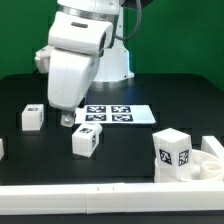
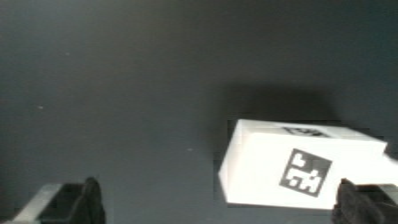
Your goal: Assemble stool
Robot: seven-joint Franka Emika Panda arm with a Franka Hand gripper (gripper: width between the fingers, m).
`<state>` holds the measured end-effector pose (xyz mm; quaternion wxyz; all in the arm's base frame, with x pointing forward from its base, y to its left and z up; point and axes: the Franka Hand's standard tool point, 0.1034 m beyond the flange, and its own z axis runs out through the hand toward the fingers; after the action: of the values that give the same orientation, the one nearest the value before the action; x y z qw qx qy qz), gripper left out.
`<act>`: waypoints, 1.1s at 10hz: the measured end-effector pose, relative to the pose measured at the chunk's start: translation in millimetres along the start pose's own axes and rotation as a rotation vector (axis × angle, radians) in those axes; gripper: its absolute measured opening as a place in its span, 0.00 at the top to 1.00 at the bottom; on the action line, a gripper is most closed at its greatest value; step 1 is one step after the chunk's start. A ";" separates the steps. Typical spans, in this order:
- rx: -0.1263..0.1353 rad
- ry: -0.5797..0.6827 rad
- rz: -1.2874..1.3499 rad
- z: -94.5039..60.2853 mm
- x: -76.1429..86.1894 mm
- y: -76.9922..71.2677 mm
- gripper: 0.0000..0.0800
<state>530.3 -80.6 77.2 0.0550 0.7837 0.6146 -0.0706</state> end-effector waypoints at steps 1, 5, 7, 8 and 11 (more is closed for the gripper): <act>0.004 0.003 0.069 1.0 1.1 -1.1 0.19; 0.043 0.029 0.461 -3.6 2.2 3.3 0.19; 0.113 0.056 0.867 -6.7 3.6 8.6 0.19; 0.214 0.057 1.061 -17.3 -5.8 23.0 0.19; 0.223 0.051 1.295 -12.8 -0.9 33.9 0.19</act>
Offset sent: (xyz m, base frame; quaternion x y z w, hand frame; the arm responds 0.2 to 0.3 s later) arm 0.0000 0.0000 0.0000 0.0000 0.0000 0.1938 0.9810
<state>563.6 -87.4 89.9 -0.0097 0.9976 0.0087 -0.0678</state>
